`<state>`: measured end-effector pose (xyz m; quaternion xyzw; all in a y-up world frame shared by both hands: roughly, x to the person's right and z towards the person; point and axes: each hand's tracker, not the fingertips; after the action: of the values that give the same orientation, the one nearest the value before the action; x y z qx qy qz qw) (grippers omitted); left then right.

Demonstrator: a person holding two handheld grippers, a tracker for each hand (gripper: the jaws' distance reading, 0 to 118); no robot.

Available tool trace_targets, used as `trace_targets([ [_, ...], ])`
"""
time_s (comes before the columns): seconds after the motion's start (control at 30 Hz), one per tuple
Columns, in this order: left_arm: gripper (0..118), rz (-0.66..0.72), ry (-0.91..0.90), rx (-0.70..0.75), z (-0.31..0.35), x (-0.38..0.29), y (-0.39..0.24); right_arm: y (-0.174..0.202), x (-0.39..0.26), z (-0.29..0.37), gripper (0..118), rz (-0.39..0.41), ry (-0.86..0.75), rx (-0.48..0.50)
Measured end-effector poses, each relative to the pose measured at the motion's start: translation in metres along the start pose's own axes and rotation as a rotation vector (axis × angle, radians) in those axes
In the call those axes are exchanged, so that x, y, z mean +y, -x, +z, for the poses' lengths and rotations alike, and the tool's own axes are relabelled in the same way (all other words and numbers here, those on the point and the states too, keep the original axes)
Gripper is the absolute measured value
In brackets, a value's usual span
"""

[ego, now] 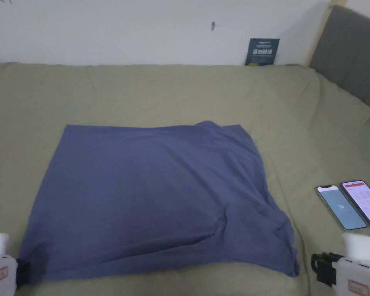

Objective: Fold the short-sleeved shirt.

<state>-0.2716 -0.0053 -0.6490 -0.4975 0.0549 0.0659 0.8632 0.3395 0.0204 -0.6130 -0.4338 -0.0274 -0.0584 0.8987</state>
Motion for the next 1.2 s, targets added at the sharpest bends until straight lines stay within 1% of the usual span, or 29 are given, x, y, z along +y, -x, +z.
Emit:
trace_targets([
  [0.03, 5, -0.001, 0.002, 0.002, 0.000, 0.000, 0.000, -0.001, 0.002, 0.000, 5, -0.002, -0.003, 0.006],
  [0.07, 5, -0.006, -0.008, 0.012, 0.010, -0.005, -0.016, -0.001, 0.004, -0.001, 12, -0.005, -0.005, 0.021],
  [0.1, 5, -0.007, -0.004, 0.011, 0.010, -0.006, -0.018, 0.000, 0.006, -0.002, 38, -0.004, -0.002, 0.041],
  [0.13, 5, -0.004, -0.005, 0.014, 0.010, -0.006, -0.020, 0.001, 0.007, -0.005, 94, 0.012, -0.004, 0.072],
  [0.17, 5, -0.002, -0.005, 0.015, 0.010, -0.006, -0.022, 0.003, 0.008, -0.009, 118, 0.042, 0.014, 0.106],
  [0.2, 5, 0.001, -0.004, 0.012, 0.013, -0.005, -0.021, 0.006, 0.009, -0.015, 116, 0.070, 0.056, 0.120],
  [0.23, 5, 0.004, -0.004, 0.011, 0.013, -0.005, -0.022, 0.013, 0.008, -0.017, 116, 0.109, 0.016, 0.126],
  [0.3, 5, 0.008, -0.001, 0.011, 0.015, -0.005, -0.025, 0.026, 0.012, -0.023, 116, 0.123, 0.105, 0.114],
  [0.37, 5, 0.009, -0.001, 0.005, 0.017, -0.002, -0.024, 0.032, 0.011, -0.034, 114, 0.119, 0.095, 0.120],
  [0.4, 5, 0.007, 0.001, 0.006, 0.017, -0.002, -0.024, 0.024, 0.003, -0.043, 107, 0.109, 0.106, 0.122],
  [0.43, 5, 0.012, 0.002, 0.004, 0.017, -0.002, -0.024, 0.024, 0.003, -0.048, 95, 0.095, 0.123, 0.131],
  [0.47, 5, 0.019, 0.003, -0.001, 0.016, 0.000, -0.019, 0.023, 0.003, -0.052, 89, 0.079, 0.123, 0.141],
  [0.5, 5, 0.026, 0.003, -0.001, 0.016, 0.001, -0.018, 0.023, 0.003, -0.054, 89, 0.071, 0.115, 0.140],
  [0.53, 5, 0.031, 0.002, -0.002, 0.016, 0.001, -0.018, 0.022, 0.007, -0.060, 74, 0.125, 0.124, 0.173],
  [0.6, 5, 0.040, 0.010, -0.008, 0.014, 0.003, -0.015, 0.018, 0.007, -0.066, 44, 0.136, 0.143, 0.169],
  [0.63, 5, 0.041, 0.011, -0.008, 0.014, 0.003, -0.015, 0.016, 0.006, -0.066, 18, 0.133, 0.141, 0.174],
  [0.67, 5, 0.040, 0.011, -0.007, 0.014, 0.002, -0.015, 0.009, 0.003, -0.064, 9, 0.073, 0.124, 0.170],
  [0.7, 5, 0.042, 0.011, -0.008, 0.014, 0.002, -0.014, 0.006, 0.003, -0.062, 9, 0.037, 0.130, 0.190],
  [0.73, 5, 0.048, 0.010, -0.014, 0.013, 0.002, -0.012, 0.004, 0.004, -0.059, 8, 0.025, 0.128, 0.185],
  [0.77, 5, 0.054, 0.008, -0.014, 0.014, 0.003, -0.011, 0.003, 0.004, -0.056, 8, 0.022, 0.114, 0.195],
  [0.8, 5, 0.060, 0.007, -0.020, 0.016, 0.003, -0.010, 0.012, 0.013, -0.043, 8, 0.052, 0.109, 0.196],
  [0.9, 5, 0.060, -0.010, -0.028, 0.021, 0.007, -0.009, 0.018, 0.020, -0.031, 8, 0.056, 0.084, 0.204],
  [0.93, 5, 0.069, -0.016, -0.037, 0.022, 0.009, -0.008, 0.012, 0.019, -0.026, 8, 0.021, 0.067, 0.190],
  [1.03, 5, 0.081, -0.032, -0.052, 0.025, 0.019, -0.006, 0.017, 0.030, -0.016, 8, 0.030, 0.035, 0.192],
  [1.07, 5, 0.089, -0.042, -0.056, 0.026, 0.023, -0.005, 0.015, 0.038, -0.017, 8, -0.005, 0.025, 0.179],
  [1.1, 5, 0.092, -0.049, -0.059, 0.026, 0.028, -0.004, 0.015, 0.043, -0.016, 8, -0.010, 0.010, 0.179],
  [1.17, 5, 0.101, -0.066, -0.061, 0.026, 0.038, -0.003, 0.016, 0.054, -0.015, 8, -0.010, -0.002, 0.180],
  [1.2, 5, 0.100, -0.071, -0.063, 0.027, 0.044, -0.003, 0.031, 0.070, -0.008, 8, 0.013, -0.003, 0.192],
])
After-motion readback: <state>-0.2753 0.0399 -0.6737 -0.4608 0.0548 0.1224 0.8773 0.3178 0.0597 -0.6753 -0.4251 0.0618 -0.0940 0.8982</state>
